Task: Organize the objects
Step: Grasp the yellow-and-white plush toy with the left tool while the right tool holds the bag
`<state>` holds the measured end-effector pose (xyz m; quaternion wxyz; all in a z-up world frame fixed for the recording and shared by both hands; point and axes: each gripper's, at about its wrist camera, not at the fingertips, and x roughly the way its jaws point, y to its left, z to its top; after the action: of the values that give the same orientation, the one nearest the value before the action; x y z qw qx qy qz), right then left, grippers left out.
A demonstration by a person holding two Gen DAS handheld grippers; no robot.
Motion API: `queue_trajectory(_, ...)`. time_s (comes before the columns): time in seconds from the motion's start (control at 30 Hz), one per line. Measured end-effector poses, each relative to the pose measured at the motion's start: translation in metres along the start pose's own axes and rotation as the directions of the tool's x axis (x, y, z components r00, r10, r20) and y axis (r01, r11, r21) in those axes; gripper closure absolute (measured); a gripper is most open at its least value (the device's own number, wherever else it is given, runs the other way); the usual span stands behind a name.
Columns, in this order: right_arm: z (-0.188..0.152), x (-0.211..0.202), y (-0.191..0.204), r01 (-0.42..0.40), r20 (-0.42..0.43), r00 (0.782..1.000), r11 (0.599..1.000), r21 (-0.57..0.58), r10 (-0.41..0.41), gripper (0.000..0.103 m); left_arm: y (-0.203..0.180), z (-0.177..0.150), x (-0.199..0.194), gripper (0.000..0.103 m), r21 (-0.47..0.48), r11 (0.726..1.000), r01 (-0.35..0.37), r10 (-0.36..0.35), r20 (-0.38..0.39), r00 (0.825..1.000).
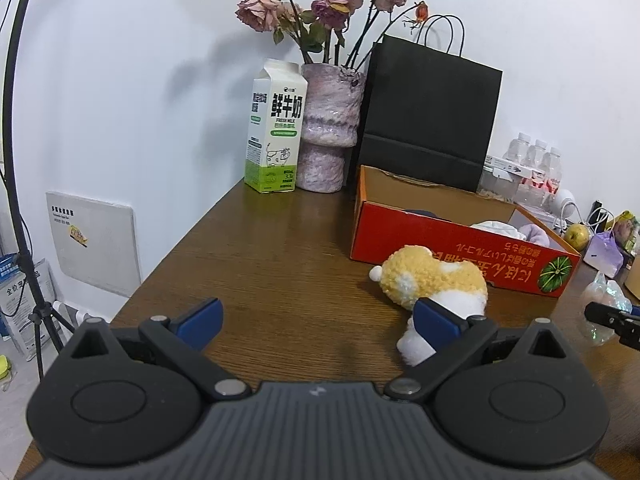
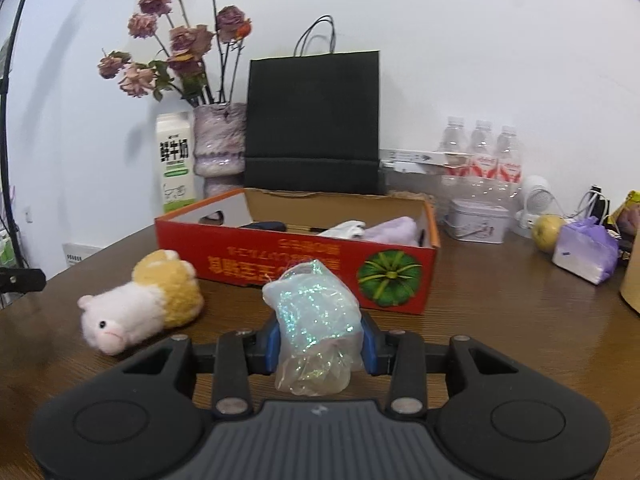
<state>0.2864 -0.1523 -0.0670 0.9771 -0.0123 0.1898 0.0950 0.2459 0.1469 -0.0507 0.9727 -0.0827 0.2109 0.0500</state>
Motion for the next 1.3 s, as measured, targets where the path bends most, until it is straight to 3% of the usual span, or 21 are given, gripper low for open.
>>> queue_trajectory(0.23,-0.003,-0.004,-0.005,0.008,0.005,1.000,1.000,0.007,-0.008,0.066,-0.014,-0.001,0.006,0.000,0.039,0.999,0.009,-0.008,-0.031,0.999)
queue_trajectory(0.57,-0.002,-0.009,-0.006,0.001,0.030,1.000,1.000,0.009,-0.001,0.066,-0.059,0.010,0.031,0.000,0.102,0.990,0.096,-0.085,-0.108,0.990)
queue_trajectory(0.93,-0.001,-0.008,-0.009,-0.002,0.028,1.000,1.000,0.010,0.001,0.065,-0.083,0.013,0.077,0.000,0.103,0.984,0.144,-0.114,-0.252,0.961)
queue_trajectory(1.13,-0.003,-0.003,-0.007,-0.003,0.006,1.000,1.000,0.006,0.003,0.065,-0.096,0.009,0.098,0.000,0.102,0.991,0.083,-0.054,-0.257,0.965)
queue_trajectory(1.3,-0.002,-0.001,-0.007,-0.005,-0.006,1.000,1.000,0.010,0.005,0.065,-0.096,0.002,0.101,0.006,0.087,0.992,0.090,-0.064,-0.266,0.962)
